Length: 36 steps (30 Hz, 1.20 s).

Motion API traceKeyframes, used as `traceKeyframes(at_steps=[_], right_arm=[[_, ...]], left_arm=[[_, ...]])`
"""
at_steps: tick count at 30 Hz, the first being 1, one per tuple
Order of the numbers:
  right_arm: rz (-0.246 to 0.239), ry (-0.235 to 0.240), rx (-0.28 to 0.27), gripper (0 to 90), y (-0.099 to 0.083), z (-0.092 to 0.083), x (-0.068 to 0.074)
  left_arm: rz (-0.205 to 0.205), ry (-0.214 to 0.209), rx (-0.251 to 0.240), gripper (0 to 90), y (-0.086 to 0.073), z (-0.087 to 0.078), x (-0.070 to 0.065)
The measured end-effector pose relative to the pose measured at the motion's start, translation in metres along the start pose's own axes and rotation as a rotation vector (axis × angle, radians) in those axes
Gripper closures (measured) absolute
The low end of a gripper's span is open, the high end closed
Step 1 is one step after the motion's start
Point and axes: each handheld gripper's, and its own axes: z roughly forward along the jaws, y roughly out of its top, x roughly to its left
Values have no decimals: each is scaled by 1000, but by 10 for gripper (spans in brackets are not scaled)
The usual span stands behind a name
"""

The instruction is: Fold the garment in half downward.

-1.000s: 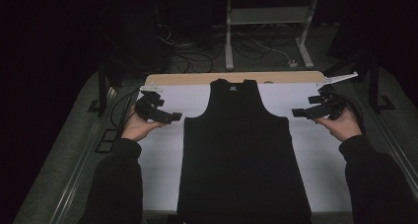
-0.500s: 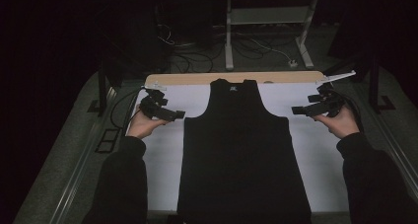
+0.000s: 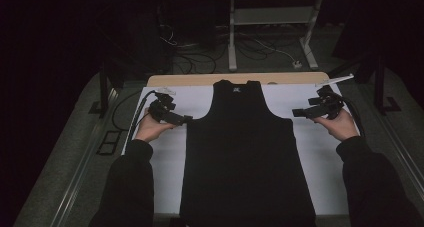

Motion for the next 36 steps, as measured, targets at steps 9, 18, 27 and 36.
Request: traceKeyframes(at_steps=[9, 18, 27, 36], right_arm=[[-2, 11, 15, 0, -3, 12, 0], [-1, 22, 39, 0, -6, 22, -2], [3, 20, 57, 0, -8, 30, -5], [6, 29, 84, 18, -11, 38, -7]], left_arm=[[-23, -16, 3, 0, -5, 14, 6], [-27, -19, 23, 0, -8, 23, 6], [-36, -28, 37, 0, -10, 27, 8], [-39, -52, 72, 0, -13, 35, 7]])
